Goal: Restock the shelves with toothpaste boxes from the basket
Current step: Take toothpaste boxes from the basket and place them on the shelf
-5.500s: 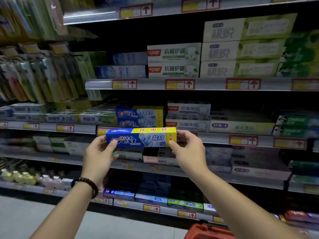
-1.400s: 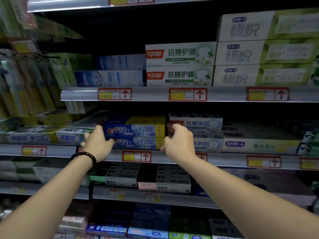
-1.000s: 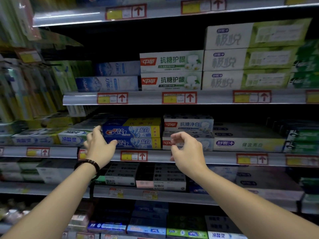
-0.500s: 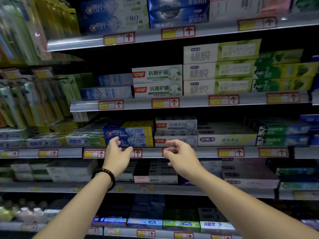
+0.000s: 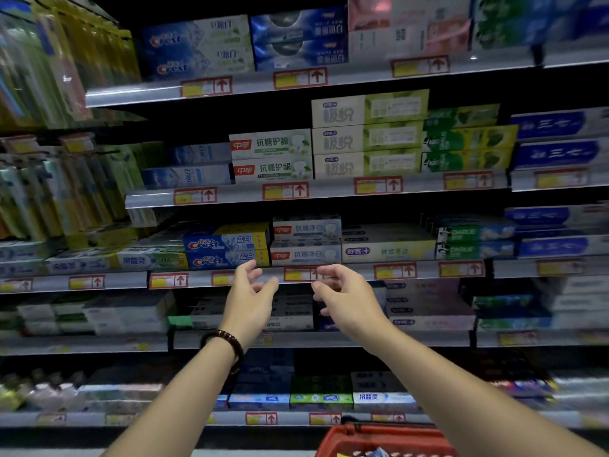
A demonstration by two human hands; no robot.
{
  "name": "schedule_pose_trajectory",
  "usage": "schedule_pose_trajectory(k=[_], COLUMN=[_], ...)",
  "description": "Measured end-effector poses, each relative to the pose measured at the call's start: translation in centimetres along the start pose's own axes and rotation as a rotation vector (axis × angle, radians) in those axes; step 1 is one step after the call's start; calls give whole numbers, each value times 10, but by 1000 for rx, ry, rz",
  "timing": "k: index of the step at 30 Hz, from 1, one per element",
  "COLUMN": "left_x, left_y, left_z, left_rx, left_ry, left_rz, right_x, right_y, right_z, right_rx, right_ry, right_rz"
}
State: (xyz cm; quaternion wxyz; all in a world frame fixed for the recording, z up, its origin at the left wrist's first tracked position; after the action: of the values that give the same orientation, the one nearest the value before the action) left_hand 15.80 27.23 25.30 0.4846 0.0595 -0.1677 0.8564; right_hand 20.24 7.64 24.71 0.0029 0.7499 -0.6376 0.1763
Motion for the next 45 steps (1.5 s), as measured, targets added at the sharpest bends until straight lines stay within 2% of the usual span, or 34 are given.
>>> schedule_pose_trajectory(k=[14,21,30,36,45], left_x=[-78,-102,-119,-124,-117], left_y=[111,162,222,253,281], left_z=[26,13,-30,-75,-143], left_rx=[-10,17,51,151,295], left_ry=[128,173,55,-59,-123], left_rz=[-157,-211,-274,-339,-334], right_x=[80,107,129,134,129], right_y=[90,135,196,228,271], right_z=[17,45,99,143,197], right_rx=[-11,-49,-162,-248,-375], right_ry=[-19,-61,-110,-142,-167], right_rz=[60,82,124,141,133])
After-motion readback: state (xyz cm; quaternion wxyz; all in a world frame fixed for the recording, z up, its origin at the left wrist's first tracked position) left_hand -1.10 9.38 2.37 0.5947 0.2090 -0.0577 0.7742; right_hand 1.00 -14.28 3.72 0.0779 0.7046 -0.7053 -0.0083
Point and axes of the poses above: each hand's wrist, its own y-axis away from the middle knuckle, its own x-axis out of the back of the hand, z = x × y, the point moved 5 cm from there along -y, towards the middle knuckle, and after that the axes turned 2 degrees about z, right-handed, at the moved point
